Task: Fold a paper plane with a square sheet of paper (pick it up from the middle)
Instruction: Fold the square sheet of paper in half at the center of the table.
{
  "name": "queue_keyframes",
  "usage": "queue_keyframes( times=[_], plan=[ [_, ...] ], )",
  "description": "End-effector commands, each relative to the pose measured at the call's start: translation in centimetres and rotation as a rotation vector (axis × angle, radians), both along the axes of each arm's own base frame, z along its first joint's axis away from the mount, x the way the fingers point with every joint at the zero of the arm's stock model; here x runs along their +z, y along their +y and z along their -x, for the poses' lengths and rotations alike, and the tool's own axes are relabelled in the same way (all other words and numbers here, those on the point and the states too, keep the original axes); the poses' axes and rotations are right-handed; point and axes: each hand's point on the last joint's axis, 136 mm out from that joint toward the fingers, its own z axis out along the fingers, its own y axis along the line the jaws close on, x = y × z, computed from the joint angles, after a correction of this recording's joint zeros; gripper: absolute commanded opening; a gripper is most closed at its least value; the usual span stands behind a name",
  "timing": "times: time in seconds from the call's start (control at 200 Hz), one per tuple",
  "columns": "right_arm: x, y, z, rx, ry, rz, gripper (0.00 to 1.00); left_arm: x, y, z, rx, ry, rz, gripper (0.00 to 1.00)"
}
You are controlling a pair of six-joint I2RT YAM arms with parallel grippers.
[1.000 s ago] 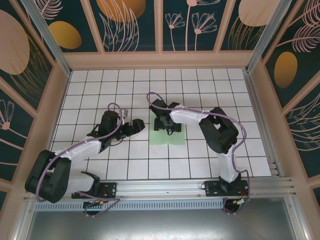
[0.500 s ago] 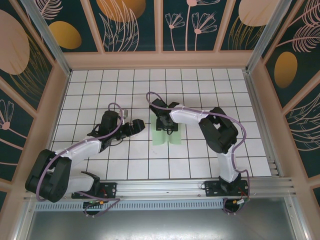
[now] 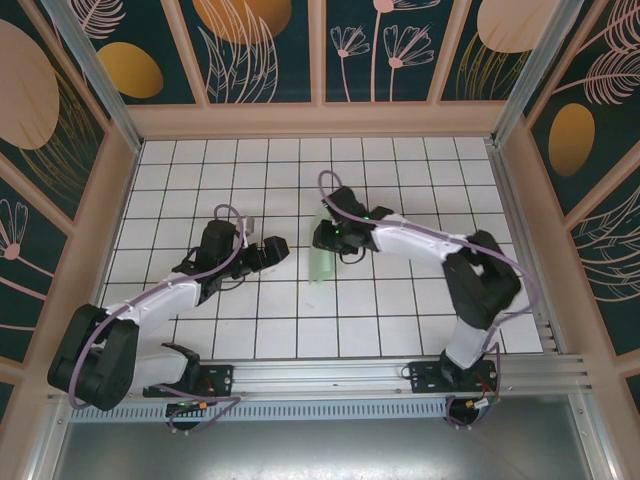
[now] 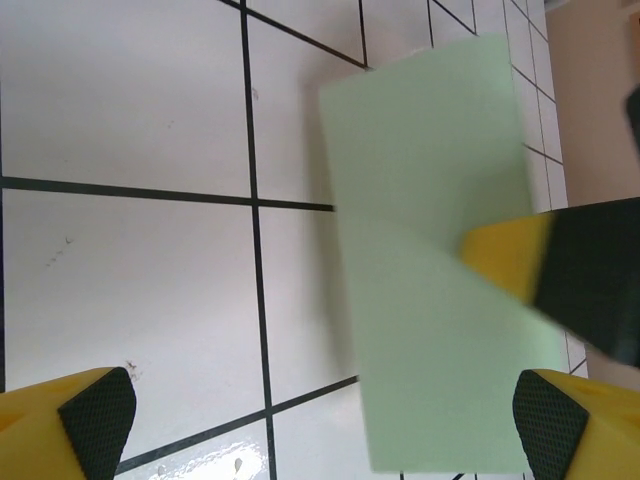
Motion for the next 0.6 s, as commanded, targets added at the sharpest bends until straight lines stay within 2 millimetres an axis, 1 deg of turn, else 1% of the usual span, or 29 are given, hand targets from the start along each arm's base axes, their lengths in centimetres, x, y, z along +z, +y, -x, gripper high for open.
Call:
queue_keyframes(
  times=[0.0,0.04,0.075,0.12,0.255,0.34,0.505,0.555,0.595],
  plan=[
    [6.1,2.3,-0.3,0.059,-0.079,-0.404,0.37,1.3,0.0,-0.4,0.012,-0.034,0.000,0.99],
    [6.2,1.7,-0.4,0.041,-0.082,-0.456,0.37,1.5,0.0,-0.5,0.013,-0.041,0.004,0.99],
    [5.9,1.3,-0.3,0.029,-0.080,-0.473,0.38,1.7,0.0,-0.5,0.011,-0.043,0.007,0.99],
    [4.8,0.6,-0.3,0.008,-0.065,-0.458,0.38,1.8,-0.1,-0.5,0.008,-0.045,0.010,0.99],
    [0.4,-0.9,0.2,-0.049,0.011,-0.333,0.40,2.0,-0.4,-0.5,-0.003,-0.045,0.030,0.99],
    [-1.8,-1.8,0.5,-0.081,0.043,-0.291,0.41,1.9,-0.7,-0.5,-0.016,-0.040,0.040,0.99],
    [-5.1,-3.3,1.1,-0.150,0.103,-0.210,0.45,1.8,-1.3,-0.2,-0.049,-0.026,0.065,0.99],
    [-5.7,-3.6,1.4,-0.155,0.117,-0.188,0.47,1.7,-1.5,-0.2,-0.055,-0.020,0.070,0.99],
    [-5.9,-3.8,1.5,-0.156,0.116,-0.177,0.49,1.7,-1.6,-0.1,-0.063,-0.018,0.076,0.99]
  ],
)
